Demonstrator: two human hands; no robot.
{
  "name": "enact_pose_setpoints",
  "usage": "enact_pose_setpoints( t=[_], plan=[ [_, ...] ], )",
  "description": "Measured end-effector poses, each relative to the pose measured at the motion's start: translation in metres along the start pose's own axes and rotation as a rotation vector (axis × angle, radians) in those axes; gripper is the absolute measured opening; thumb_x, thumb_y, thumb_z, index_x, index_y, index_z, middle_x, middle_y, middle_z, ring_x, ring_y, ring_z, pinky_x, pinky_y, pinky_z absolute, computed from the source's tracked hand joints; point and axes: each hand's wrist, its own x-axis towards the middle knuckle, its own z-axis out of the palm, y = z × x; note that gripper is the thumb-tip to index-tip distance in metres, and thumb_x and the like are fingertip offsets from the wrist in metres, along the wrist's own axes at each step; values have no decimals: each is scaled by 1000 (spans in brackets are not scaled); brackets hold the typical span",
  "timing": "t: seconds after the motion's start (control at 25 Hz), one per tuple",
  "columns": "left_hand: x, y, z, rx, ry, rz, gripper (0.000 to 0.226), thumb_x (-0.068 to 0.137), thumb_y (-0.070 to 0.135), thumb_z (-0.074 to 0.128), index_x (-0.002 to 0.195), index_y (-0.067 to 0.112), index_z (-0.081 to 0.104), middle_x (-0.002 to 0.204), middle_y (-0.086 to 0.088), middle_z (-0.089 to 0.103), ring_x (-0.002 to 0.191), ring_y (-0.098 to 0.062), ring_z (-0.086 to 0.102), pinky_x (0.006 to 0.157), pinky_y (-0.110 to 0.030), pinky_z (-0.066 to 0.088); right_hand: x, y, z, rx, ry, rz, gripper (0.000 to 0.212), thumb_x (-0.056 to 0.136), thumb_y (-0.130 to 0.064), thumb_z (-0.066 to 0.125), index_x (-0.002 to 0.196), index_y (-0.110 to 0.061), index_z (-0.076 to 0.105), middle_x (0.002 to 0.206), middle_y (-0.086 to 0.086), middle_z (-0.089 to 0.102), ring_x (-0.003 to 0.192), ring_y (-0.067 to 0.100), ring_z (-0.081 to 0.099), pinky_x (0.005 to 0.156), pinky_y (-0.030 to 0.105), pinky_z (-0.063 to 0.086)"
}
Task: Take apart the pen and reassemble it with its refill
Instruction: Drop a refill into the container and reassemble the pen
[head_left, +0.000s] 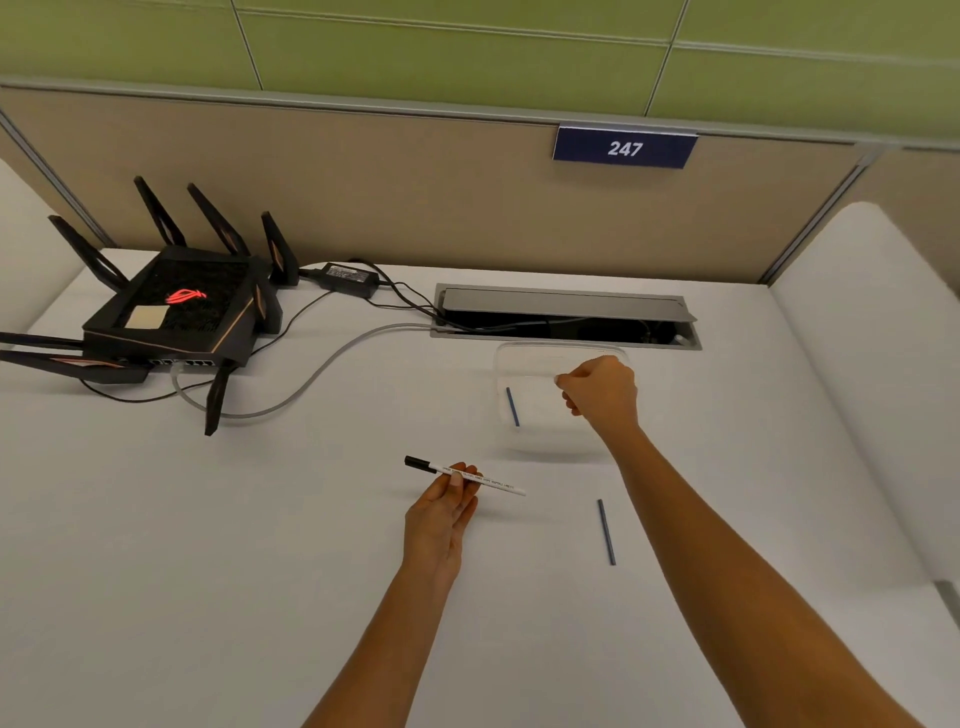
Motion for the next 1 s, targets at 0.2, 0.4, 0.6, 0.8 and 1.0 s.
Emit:
enact_pose_setpoints(
  t=[0.2,0.4,0.6,0.8,1.0],
  plan=[
    [-12,-9,4,-2,-2,-10,16,93,11,58,103,9,70,90,0,77,96,-15,70,83,-29,51,-45,51,-22,84,39,19,11,80,-21,72,76,-10,71,72,4,71,68,25,70,71,36,59],
    [-24,-17,5,-9,-10,-24,15,93,12,58,102,10,69,95,-3,76,98,-17,69,84,-31,51,-82,116,-9,-103,-51,156,8,79,-17,69,74,-11,67,77,7,72,56,13,59,52,22,46],
    [-32,-20,7,-3,-27,-19,14,93,13,58,101,11,69,93,-1,77,97,-15,69,85,-31,50,-105,138,2,-179,-98,182,13,80,-22,70,76,-12,64,62,0,62,50,10,54,47,21,37],
    [-39,-22,7,-10,-20,-9,15,93,14,59,104,11,69,91,0,77,96,-15,69,82,-29,51,-114,141,2,-261,-115,139,20,78,-22,69,77,-4,62,72,8,65,69,25,63,61,32,47],
    [-44,-26,11,-11,-24,-7,15,93,14,60,104,10,69,91,-1,76,97,-16,69,86,-31,50,-121,147,2,-311,-150,110,15,80,-15,64,87,-2,64,84,12,68,79,29,66,71,39,56]
  ],
)
